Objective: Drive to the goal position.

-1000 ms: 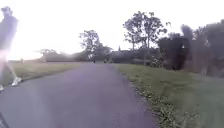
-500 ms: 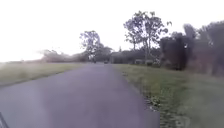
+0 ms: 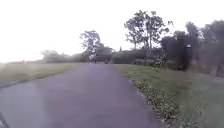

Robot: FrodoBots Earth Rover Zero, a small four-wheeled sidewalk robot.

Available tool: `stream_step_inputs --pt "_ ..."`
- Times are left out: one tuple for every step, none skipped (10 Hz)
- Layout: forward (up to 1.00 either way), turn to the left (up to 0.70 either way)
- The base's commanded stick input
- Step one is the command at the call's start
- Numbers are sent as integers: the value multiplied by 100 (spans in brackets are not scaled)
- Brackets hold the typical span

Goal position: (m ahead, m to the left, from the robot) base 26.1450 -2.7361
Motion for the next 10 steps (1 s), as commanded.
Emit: stream_step_inputs --pt "70 0" --pt "70 0" --pt "70 0" --pt "70 0" --pt "70 0" --pt "70 0" --pt "70 0" --pt "70 0" --pt "70 0" --pt "70 0"
